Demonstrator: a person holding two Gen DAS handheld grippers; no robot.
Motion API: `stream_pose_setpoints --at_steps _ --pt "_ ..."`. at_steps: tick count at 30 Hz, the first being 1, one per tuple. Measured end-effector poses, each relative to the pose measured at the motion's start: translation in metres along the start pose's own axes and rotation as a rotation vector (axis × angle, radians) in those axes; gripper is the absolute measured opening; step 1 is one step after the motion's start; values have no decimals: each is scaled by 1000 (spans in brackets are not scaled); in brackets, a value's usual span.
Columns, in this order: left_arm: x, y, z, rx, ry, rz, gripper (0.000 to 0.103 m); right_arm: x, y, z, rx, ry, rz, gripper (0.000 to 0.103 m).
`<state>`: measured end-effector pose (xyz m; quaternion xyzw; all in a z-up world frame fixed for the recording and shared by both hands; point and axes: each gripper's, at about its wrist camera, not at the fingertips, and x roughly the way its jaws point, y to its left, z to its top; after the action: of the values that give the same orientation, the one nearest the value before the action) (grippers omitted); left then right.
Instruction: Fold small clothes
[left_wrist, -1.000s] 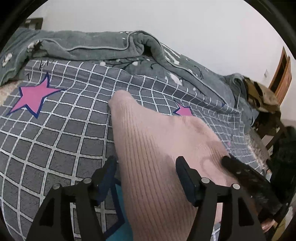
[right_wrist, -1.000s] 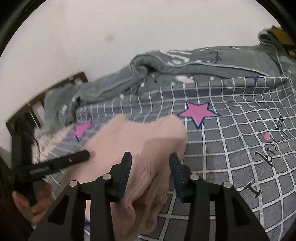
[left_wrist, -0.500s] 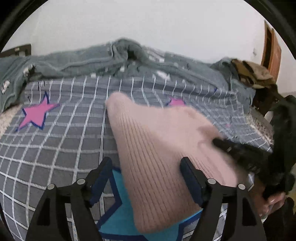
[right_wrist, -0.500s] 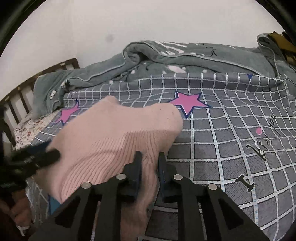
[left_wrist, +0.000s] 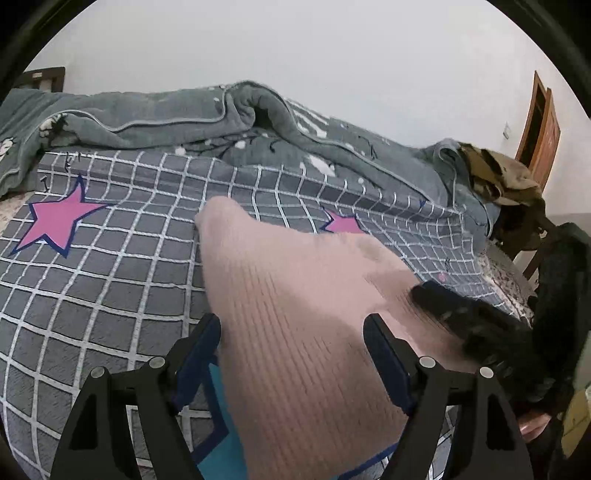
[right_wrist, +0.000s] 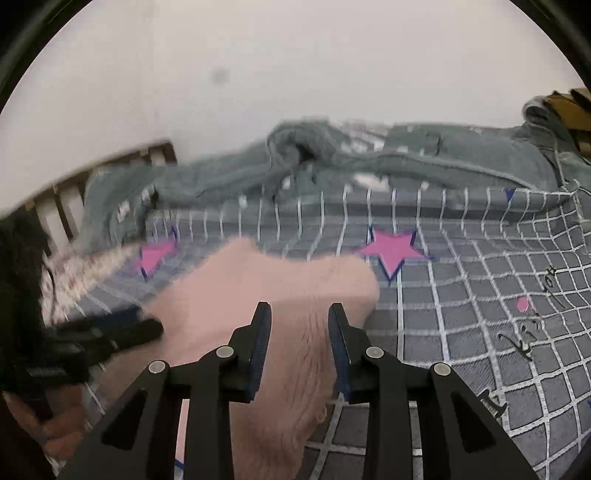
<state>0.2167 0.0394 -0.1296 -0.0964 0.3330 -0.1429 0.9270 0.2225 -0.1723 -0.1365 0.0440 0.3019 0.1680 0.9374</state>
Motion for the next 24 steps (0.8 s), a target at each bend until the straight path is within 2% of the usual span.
stream_pose_setpoints --at_steps 2,6,15,20,24 --pt "9 -4 -3 17 29 35 78 18 -2 -8 -11 79 -74 32" --pt "17 -8 -9 52 52 82 79 17 -12 -10 45 89 -36 33" --pt "10 -4 -13 48 61 59 79 9 -18 -15 67 91 -22 41" --pt "-2 -6 -16 90 34 45 79 6 -24 -17 92 93 -13 45" --pt "-7 -3 -11 84 14 24 79 6 -27 -16 102 94 -11 46"
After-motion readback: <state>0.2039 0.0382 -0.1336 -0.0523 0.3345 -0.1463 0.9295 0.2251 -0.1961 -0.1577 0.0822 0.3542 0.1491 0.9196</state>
